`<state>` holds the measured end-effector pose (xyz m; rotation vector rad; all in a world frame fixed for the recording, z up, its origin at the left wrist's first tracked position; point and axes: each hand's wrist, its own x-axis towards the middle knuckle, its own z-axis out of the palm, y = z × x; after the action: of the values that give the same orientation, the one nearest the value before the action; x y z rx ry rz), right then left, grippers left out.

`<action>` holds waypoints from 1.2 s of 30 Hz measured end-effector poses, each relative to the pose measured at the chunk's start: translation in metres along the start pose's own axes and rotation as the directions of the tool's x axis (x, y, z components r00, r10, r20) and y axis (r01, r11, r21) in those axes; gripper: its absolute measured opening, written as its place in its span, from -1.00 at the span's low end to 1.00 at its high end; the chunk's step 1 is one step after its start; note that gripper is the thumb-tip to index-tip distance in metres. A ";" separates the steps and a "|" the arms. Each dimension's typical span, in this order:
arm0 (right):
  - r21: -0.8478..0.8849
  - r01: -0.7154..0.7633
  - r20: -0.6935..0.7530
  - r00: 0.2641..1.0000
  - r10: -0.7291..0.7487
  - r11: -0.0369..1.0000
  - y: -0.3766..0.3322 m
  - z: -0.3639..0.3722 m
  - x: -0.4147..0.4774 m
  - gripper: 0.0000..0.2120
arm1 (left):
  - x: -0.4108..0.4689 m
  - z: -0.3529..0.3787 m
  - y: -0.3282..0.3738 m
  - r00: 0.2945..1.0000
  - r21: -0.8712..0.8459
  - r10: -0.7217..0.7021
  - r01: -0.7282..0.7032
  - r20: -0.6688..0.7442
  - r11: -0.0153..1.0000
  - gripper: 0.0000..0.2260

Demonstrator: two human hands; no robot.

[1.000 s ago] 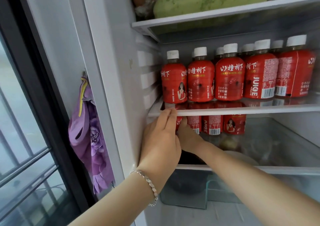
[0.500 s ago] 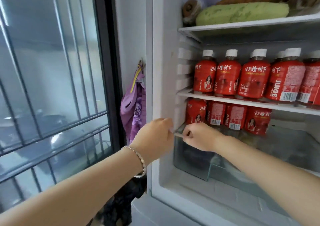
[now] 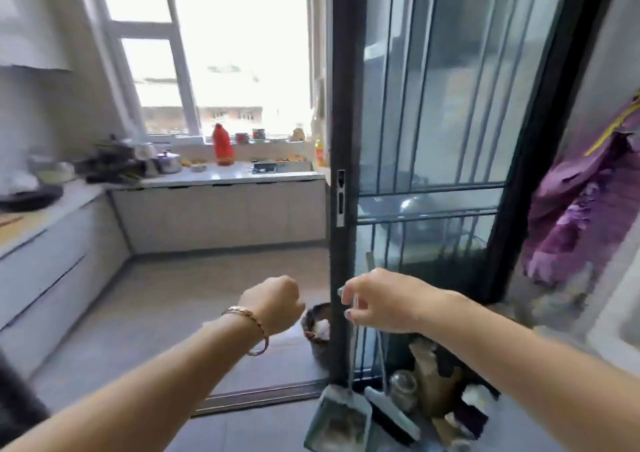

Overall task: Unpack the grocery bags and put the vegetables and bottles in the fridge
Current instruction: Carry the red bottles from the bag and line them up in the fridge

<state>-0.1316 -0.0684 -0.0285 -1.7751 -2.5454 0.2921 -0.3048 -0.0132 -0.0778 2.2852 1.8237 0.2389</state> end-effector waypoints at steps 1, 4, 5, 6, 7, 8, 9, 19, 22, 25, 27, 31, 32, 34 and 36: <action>-0.010 0.065 0.014 0.998 -0.065 0.998 -0.031 0.010 0.015 -0.72 | -0.020 -0.003 -0.038 0.997 -0.001 -0.073 0.073 -0.013 0.997 -0.76; -0.025 0.249 0.044 0.968 -0.248 0.968 -0.133 0.039 0.051 -0.70 | -0.090 -0.016 -0.146 0.962 -0.008 -0.265 0.265 -0.059 0.964 -0.76; -0.019 0.305 0.063 0.951 -0.303 0.952 -0.170 0.050 0.061 -0.70 | -0.117 -0.021 -0.181 0.942 0.003 -0.330 0.331 -0.067 0.944 -0.76; -0.014 0.356 0.086 0.932 -0.353 0.934 -0.208 0.061 0.069 -0.70 | -0.145 -0.025 -0.215 0.916 0.014 -0.396 0.398 -0.070 0.917 -0.77; -0.013 0.401 0.100 0.912 -0.398 0.916 -0.247 0.074 0.075 -0.70 | -0.176 -0.030 -0.248 0.885 0.023 -0.461 0.464 -0.071 0.886 -0.77; -0.015 0.439 0.111 0.894 -0.435 0.898 -0.285 0.087 0.080 -0.71 | -0.206 -0.033 -0.280 0.854 0.030 -0.514 0.517 -0.076 0.855 -0.77; -0.020 0.476 0.120 0.874 -0.471 0.879 -0.325 0.101 0.085 -0.72 | -0.238 -0.037 -0.310 0.823 0.039 -0.563 0.567 -0.079 0.823 -0.77; 0.021 0.799 0.341 0.560 -0.755 0.602 -0.689 0.218 0.080 -0.71 | -0.543 -0.066 -0.537 0.379 -0.049 -0.925 0.923 -0.041 0.380 -0.79; 0.031 0.858 0.379 0.464 -0.801 0.512 -0.774 0.243 0.076 -0.73 | -0.610 -0.071 -0.580 0.237 -0.099 -0.970 0.965 -0.050 0.241 -0.79; 0.048 0.899 0.395 0.383 -0.835 0.434 -0.855 0.268 0.075 -0.73 | -0.661 -0.072 -0.621 0.117 -0.144 -0.991 0.982 -0.064 0.125 -0.80; 0.075 0.922 0.377 0.327 -0.867 0.380 -0.904 0.281 0.077 -0.75 | -0.685 -0.071 -0.648 0.057 -0.161 -0.996 0.985 -0.070 0.068 -0.82; 0.148 0.945 0.355 0.224 -0.908 0.291 -0.994 0.305 0.096 -0.78 | -0.719 -0.078 -0.716 -0.030 -0.174 -0.996 0.985 -0.089 -0.014 -0.84; 0.162 0.947 0.353 0.207 -0.913 0.277 -1.018 0.310 0.104 -0.78 | -0.725 -0.082 -0.736 -0.050 -0.194 -0.994 0.981 -0.099 -0.030 -0.84; 0.182 0.950 0.356 0.178 -0.917 0.255 -1.063 0.318 0.121 -0.78 | -0.738 -0.093 -0.776 -0.086 -0.241 -0.990 0.969 -0.108 -0.058 -0.84; 0.178 0.957 0.369 0.151 -0.917 0.229 -1.109 0.323 0.138 -0.78 | -0.751 -0.104 -0.812 -0.114 -0.285 -0.986 0.956 -0.124 -0.075 -0.84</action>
<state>-1.2499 -0.3547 -0.1723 0.3178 -3.3478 0.4762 -1.2621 -0.5652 -0.1873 0.1341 2.9649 0.3728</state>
